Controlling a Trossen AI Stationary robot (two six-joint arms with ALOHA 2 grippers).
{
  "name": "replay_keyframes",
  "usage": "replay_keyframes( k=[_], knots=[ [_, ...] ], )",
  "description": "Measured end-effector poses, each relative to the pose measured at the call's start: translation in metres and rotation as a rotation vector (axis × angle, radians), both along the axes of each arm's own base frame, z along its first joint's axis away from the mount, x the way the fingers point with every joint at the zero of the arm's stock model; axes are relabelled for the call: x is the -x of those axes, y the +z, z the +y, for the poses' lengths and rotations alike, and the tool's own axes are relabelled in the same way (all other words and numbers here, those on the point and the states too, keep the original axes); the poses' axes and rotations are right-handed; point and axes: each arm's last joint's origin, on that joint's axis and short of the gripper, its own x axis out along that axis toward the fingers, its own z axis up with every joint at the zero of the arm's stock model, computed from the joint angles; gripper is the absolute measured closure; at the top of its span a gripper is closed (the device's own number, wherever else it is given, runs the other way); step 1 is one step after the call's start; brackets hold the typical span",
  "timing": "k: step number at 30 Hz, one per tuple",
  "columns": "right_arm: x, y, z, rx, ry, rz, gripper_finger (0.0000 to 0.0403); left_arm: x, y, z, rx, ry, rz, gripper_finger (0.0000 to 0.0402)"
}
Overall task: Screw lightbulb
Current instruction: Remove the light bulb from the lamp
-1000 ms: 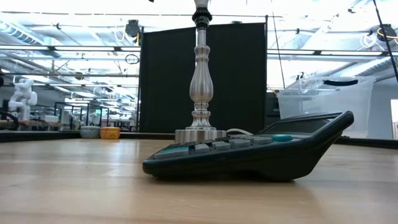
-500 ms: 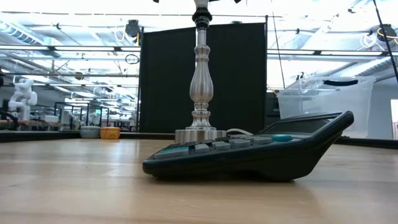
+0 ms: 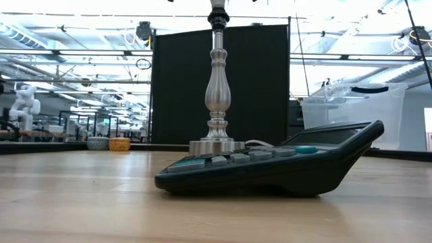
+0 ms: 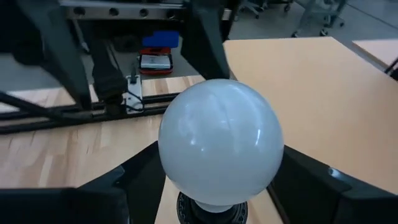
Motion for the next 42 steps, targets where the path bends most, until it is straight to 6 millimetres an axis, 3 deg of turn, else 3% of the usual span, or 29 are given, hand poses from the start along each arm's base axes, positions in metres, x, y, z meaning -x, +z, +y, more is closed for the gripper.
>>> replay_keyframes(
  k=[15,36,42],
  knots=[
    [0.008,-0.004,-0.013,0.217,0.154,0.118,0.0145,-0.022,-0.009,-0.006,0.069,-0.061,-0.011,0.0069],
    [0.009,-0.006,-0.021,0.516,0.315,0.202,0.0152,-0.023,-0.018,-0.006,0.085,-0.027,0.075,0.0069],
    [0.007,-0.005,-0.022,0.571,0.313,0.207,0.0154,-0.026,-0.032,-0.004,0.119,0.010,0.179,0.0069]
  ],
)
